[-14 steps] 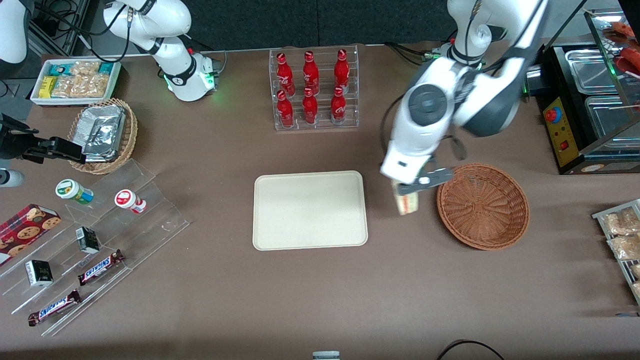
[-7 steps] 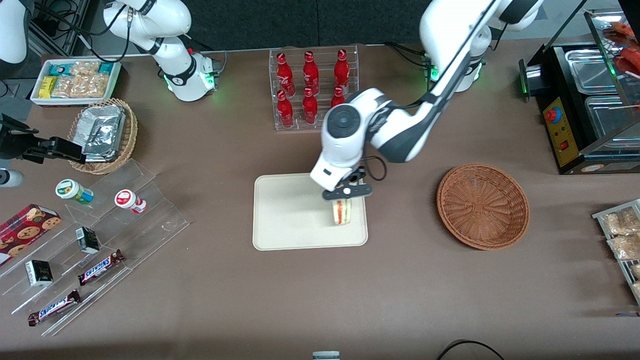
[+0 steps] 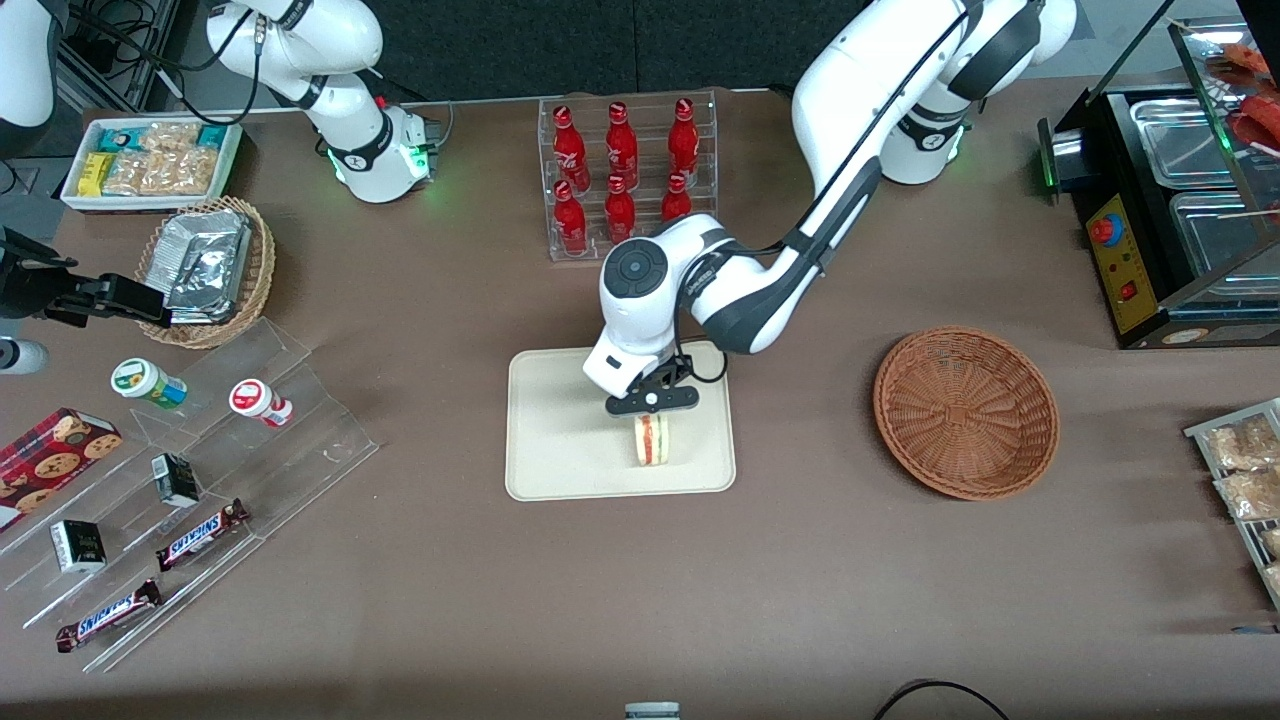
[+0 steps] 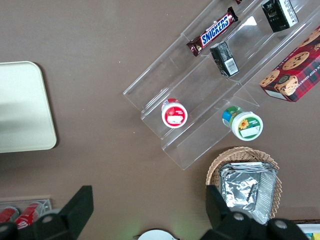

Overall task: Place sandwich from basket to tray
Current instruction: 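Lower the sandwich onto the tray and open the left gripper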

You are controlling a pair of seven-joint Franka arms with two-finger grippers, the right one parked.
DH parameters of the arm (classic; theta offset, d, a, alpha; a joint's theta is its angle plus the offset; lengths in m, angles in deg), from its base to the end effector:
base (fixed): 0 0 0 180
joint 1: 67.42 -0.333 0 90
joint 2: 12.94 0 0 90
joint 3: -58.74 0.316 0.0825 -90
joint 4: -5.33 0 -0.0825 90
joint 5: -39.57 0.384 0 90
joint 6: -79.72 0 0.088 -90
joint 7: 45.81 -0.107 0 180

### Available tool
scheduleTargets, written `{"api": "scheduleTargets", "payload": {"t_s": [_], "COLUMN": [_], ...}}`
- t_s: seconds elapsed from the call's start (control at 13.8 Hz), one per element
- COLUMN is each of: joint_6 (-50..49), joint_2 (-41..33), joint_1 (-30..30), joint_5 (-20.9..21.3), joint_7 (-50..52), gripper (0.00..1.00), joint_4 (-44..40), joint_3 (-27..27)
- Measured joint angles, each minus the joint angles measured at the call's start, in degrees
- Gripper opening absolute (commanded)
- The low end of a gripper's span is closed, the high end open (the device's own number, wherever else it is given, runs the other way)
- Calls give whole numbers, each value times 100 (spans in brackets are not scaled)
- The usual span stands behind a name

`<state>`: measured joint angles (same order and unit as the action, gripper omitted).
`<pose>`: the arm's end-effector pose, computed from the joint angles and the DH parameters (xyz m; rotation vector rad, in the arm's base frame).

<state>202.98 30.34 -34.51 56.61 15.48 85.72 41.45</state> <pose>0.5110 -0.5239 0.2718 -3.1342 -0.1791 -0.0870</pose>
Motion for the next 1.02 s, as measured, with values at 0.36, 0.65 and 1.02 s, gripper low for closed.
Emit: {"api": "scheduleTargets", "payload": {"t_s": [0.36, 0.65, 1.02], "joint_6": [111, 115, 116], "joint_2": [160, 223, 265], "joint_1": [85, 163, 197], "joint_5": [128, 136, 142], "joint_7": [92, 275, 289], "gripper": [0, 19, 99], "joint_4": [-27, -78, -148], "joint_3": [0, 1, 4]}}
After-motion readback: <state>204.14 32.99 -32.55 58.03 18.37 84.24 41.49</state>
